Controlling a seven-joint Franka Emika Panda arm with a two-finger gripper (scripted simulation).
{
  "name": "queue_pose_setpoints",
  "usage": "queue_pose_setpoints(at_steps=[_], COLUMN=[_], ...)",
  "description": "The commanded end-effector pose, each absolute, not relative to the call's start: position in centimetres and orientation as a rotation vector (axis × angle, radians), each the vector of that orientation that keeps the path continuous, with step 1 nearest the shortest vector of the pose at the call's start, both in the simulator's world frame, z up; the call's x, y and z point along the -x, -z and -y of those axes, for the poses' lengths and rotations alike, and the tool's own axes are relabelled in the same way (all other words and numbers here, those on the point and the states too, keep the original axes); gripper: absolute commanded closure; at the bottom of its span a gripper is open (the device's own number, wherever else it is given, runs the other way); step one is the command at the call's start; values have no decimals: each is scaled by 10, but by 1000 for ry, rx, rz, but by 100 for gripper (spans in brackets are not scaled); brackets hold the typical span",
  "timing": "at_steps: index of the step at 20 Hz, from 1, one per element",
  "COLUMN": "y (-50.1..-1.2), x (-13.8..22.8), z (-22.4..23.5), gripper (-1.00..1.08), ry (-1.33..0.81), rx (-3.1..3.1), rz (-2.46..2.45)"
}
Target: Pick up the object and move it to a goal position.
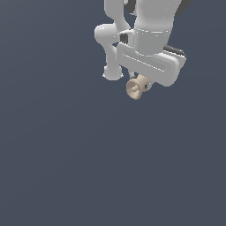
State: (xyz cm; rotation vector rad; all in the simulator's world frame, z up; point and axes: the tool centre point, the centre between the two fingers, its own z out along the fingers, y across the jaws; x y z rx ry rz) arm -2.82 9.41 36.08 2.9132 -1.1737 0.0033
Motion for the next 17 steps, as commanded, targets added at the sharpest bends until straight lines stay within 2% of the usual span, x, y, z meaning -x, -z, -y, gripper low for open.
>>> queue_pose_setpoints(at_steps=[1, 9, 17], y=[-381, -421, -432], x=[27, 22, 20], z=[-102, -118, -123], gripper=[108, 108, 108], ry=[-1, 0, 0], rx=[-2913, -2914, -2914], rz=[1174, 1173, 1173])
